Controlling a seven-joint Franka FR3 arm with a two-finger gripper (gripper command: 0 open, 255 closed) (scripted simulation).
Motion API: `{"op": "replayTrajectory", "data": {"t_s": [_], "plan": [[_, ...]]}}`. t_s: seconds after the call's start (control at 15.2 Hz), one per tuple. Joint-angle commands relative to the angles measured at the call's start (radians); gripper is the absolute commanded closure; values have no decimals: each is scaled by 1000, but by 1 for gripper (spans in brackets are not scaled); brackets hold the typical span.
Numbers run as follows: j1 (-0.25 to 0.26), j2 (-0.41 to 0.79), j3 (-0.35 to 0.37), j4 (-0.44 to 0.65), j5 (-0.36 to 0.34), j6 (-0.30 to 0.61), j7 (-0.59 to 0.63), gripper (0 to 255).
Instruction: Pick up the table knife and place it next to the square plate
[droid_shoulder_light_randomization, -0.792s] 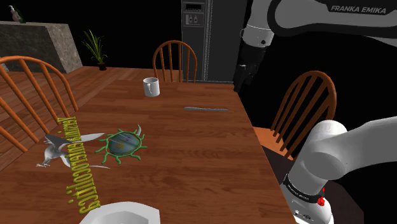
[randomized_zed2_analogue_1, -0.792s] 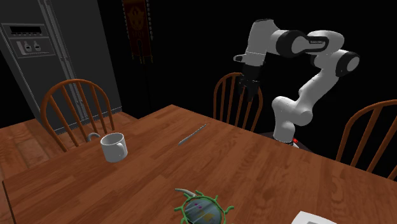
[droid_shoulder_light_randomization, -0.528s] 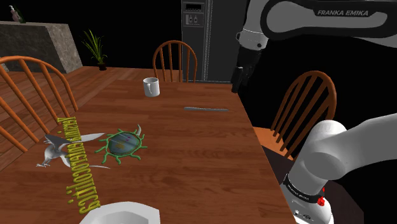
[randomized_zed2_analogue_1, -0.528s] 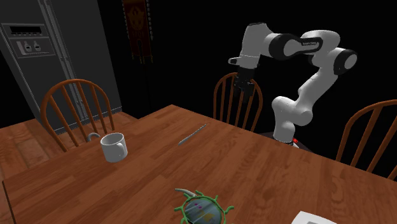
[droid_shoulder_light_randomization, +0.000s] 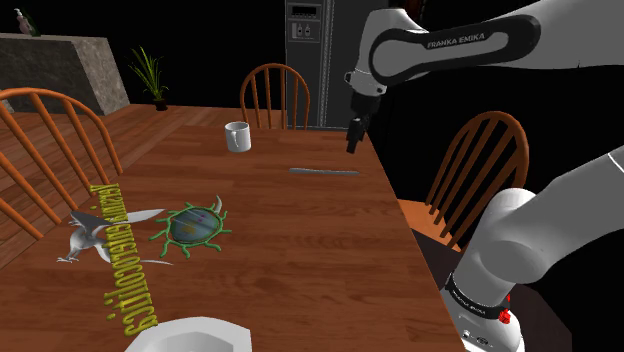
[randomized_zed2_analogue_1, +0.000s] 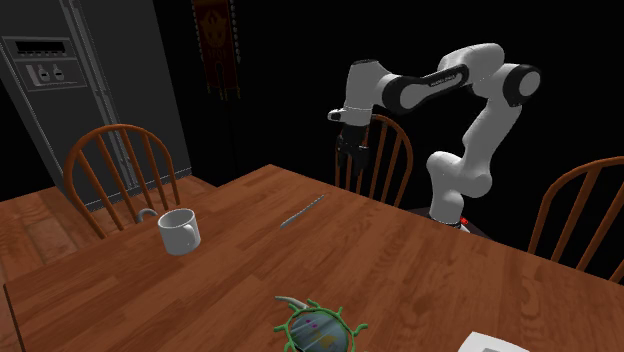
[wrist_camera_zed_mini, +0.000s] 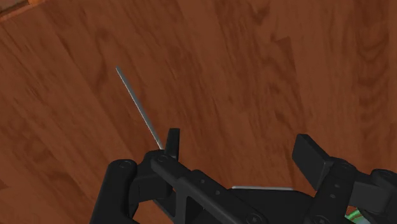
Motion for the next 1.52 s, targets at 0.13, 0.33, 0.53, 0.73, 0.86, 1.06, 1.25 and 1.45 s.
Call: {"op": "replayTrajectory", "data": {"t_s": [0.13, 0.33, 0.53, 0.73, 0.86, 1.06, 1.25, 1.45], "plan": [[18, 142, -56, 48, 2, 84, -148, 0], [33, 261, -88, 105, 19, 137, -255, 0], [44, 382, -111, 174, 46, 178, -362, 0], [48, 506, -122, 255, 80, 208, -468, 0], [47, 589, -123, 315, 104, 220, -536, 0], [44, 625, -119, 321, 114, 248, -557, 0], [44, 644, -118, 303, 121, 284, -562, 0], [43, 662, -117, 289, 127, 316, -566, 0]]}}
